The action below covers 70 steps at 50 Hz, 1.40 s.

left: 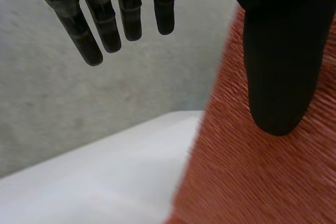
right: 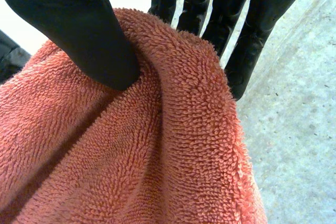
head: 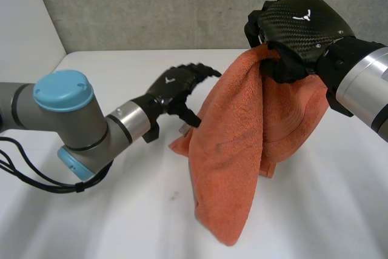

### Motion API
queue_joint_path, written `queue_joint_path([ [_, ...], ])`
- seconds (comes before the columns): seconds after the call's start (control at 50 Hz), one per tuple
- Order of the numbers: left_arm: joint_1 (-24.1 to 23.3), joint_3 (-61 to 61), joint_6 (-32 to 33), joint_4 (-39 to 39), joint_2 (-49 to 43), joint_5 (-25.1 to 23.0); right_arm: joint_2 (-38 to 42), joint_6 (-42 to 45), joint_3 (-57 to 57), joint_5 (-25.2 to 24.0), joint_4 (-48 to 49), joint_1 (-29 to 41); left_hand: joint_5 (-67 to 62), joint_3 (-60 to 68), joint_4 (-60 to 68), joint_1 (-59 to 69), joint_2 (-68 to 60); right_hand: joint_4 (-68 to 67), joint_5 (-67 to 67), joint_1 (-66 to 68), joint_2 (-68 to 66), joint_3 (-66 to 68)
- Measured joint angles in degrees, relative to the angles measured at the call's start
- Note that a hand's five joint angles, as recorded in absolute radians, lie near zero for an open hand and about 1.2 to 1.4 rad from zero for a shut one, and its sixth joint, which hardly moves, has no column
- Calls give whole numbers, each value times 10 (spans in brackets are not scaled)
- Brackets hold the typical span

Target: Fold the laundry

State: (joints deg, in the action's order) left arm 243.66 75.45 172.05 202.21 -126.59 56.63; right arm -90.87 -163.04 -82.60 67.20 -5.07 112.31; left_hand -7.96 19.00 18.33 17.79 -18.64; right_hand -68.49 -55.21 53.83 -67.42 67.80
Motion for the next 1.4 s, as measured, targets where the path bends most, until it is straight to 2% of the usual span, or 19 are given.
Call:
queue_joint_path([
  [0.04,0,0,0,-1,-3,-9,-1,0,0,0,0,0,0,0,0,0,0,0,0,0,0,0],
  [0.1,0,-8,0,-12,-24,-61,-6,0,3,0,0,-1,-11,2,8,12,-8,0,0,0,0,0],
  [0.18,5,-26,0,-26,-50,-89,-8,1,6,-2,1,-6,-76,64,72,81,-68,0,0,0,0,0],
  [0.4,11,-51,0,-82,-97,-170,-7,2,6,-8,1,-24,-84,77,85,88,-81,0,0,0,0,0],
  [0.42,11,-55,0,-85,-102,-177,-6,2,8,-8,2,-27,-278,270,278,313,-283,0,0,0,0,0],
  [0.48,11,-63,1,-87,-105,-172,-5,3,12,-6,4,-29,-370,360,367,404,-375,0,0,0,0,0],
  [0.54,10,-79,6,-78,-105,-127,-1,4,20,-2,11,-30,-468,482,490,467,-494,0,0,0,0,0],
  [0.68,17,-96,46,-15,-40,126,19,3,46,40,62,-27,-468,489,496,467,-500,0,0,0,0,0],
  [0.76,20,-48,67,10,43,214,37,1,49,71,97,-23,-468,489,499,467,-500,0,0,0,0,0],
  [0.92,1,159,102,17,212,258,83,2,13,94,118,-15,-468,489,500,467,-500,0,-2,4,0,0],
  [0.98,-8,204,109,15,232,271,91,3,1,93,115,-11,-468,489,502,467,-501,0,-2,4,0,0],
  [1.06,-51,308,119,-8,246,346,121,10,-37,89,100,3,-468,489,502,467,-501,0,-2,4,0,0],
  [1.12,-67,322,120,-22,239,365,126,13,-43,89,97,4,-468,489,502,467,-501,0,-2,4,0,0],
  [1.16,-102,337,119,-63,224,393,143,29,-66,87,88,7,-449,438,444,444,-442,0,-4,4,0,0],
  [1.18,-115,336,119,-85,219,400,148,37,-75,87,86,7,-300,286,291,275,-277,0,-5,4,0,0],
  [1.22,-121,334,118,-99,216,403,150,41,-80,87,85,6,-300,286,291,275,-277,0,-5,4,0,0],
  [1.24,-127,327,118,-115,215,406,152,46,-86,87,85,5,-93,90,90,68,-90,0,-5,4,0,0],
  [1.32,-123,295,118,-147,223,407,154,56,-97,87,86,2,-45,48,45,57,-47,0,-5,4,0,0],
  [1.4,-75,257,121,-155,236,397,153,57,-100,88,89,0,-40,43,41,57,-41,0,-5,4,0,0],
])
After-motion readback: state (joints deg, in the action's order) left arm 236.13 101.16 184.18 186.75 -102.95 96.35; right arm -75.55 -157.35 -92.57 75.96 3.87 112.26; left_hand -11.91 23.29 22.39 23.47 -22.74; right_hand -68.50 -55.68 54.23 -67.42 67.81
